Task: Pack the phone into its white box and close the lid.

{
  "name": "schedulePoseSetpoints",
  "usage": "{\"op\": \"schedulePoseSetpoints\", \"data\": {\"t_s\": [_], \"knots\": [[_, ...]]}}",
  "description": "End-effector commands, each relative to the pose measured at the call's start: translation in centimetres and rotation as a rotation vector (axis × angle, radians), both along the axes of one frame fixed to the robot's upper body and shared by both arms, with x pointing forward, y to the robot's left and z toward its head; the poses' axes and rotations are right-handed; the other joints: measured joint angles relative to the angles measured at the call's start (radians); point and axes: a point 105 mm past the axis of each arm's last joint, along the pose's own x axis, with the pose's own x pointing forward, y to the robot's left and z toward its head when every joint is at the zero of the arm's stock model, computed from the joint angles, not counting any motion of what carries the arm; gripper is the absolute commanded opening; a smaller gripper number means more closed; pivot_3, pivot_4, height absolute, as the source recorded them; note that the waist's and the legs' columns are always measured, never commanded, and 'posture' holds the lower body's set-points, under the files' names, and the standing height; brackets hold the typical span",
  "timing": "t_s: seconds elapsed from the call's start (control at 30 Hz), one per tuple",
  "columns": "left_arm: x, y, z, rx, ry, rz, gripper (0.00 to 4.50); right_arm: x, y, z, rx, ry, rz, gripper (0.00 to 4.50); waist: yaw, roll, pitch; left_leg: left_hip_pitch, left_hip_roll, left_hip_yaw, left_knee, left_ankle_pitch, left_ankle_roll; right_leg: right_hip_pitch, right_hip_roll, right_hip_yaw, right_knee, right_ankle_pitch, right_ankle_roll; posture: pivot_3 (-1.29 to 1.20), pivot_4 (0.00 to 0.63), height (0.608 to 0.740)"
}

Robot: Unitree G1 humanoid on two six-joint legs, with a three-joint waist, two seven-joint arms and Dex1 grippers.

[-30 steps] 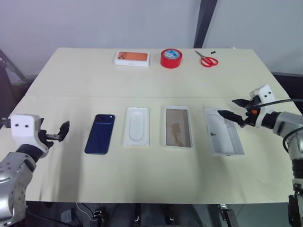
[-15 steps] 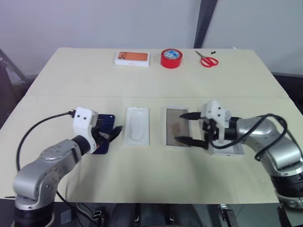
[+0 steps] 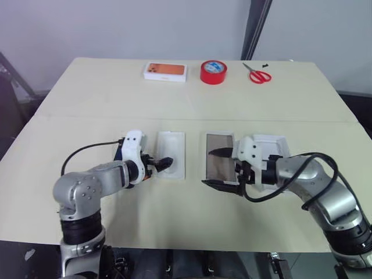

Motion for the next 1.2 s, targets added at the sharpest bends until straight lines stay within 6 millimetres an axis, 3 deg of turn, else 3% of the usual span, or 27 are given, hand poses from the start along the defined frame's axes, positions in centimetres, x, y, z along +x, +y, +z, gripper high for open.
{"op": "schedulePoseSetpoints", "data": {"t_s": [0.03,0.23,0.5,0.53,0.6,0.8,0.83,1.2], "knots": [[0.3,0.2,0.0,-0.001,0.008,0.027,3.07,-0.1,0.5,0.9,0.009,-0.060,0.015,4.50,0.001,0.000,0.000,0.000,0.000,0.000,0.000,0.000,0.000,0.000,0.000,0.000,0.000,0.000,0.000,0.00,0.150,0.725],[0.5,0.2,0.0,-0.060,0.010,0.065,0.03,-0.4,0.1,-0.3,-0.078,-0.055,0.013,4.50,0.002,0.000,0.000,0.000,0.000,0.000,0.000,0.000,-0.001,0.000,0.000,0.000,0.000,0.000,0.000,0.00,0.150,0.725],[1.8,1.3,3.6,-0.212,-0.132,0.128,0.03,-1.4,-0.5,-3.6,-0.237,0.026,0.053,4.50,0.001,0.000,0.000,0.000,0.000,0.000,0.000,0.001,-0.001,0.000,0.000,0.000,0.000,0.000,0.000,0.00,0.150,0.725],[1.9,1.5,4.0,-0.219,-0.145,0.129,0.01,-1.4,-0.7,-3.9,-0.249,0.032,0.045,4.25,0.001,0.000,0.000,0.000,0.000,0.000,0.000,0.001,-0.001,0.000,0.000,0.000,0.000,0.000,0.000,0.00,0.150,0.725],[1.8,1.8,4.4,-0.227,-0.162,0.130,0.00,-1.1,-0.9,-4.4,-0.275,0.033,0.029,3.58,0.000,0.000,0.000,0.000,0.000,0.000,0.000,0.001,-0.001,0.000,0.000,0.000,0.000,0.000,0.000,0.00,0.150,0.725],[1.8,2.6,5.1,-0.270,-0.191,0.153,0.00,-0.5,-0.4,-5.6,-0.328,0.004,0.029,0.39,0.001,-0.001,0.000,0.000,0.000,0.000,0.000,0.001,-0.002,0.000,0.000,0.000,0.000,0.000,0.000,0.00,0.150,0.725],[1.8,2.7,5.3,-0.281,-0.196,0.158,0.00,-0.5,-0.1,-5.6,-0.326,0.000,0.036,0.03,0.001,-0.001,0.000,0.000,0.000,0.000,0.000,0.001,-0.002,0.000,0.000,0.000,0.000,0.000,0.000,0.00,0.150,0.725],[2.1,3.8,7.1,-0.408,-0.243,0.196,0.00,0.6,6.4,-4.3,-0.192,-0.016,0.112,0.03,-0.006,-0.002,0.000,0.000,0.000,-0.001,0.000,0.002,-0.004,0.000,0.001,0.000,0.001,0.000,0.000,0.00,0.150,0.725]]}}
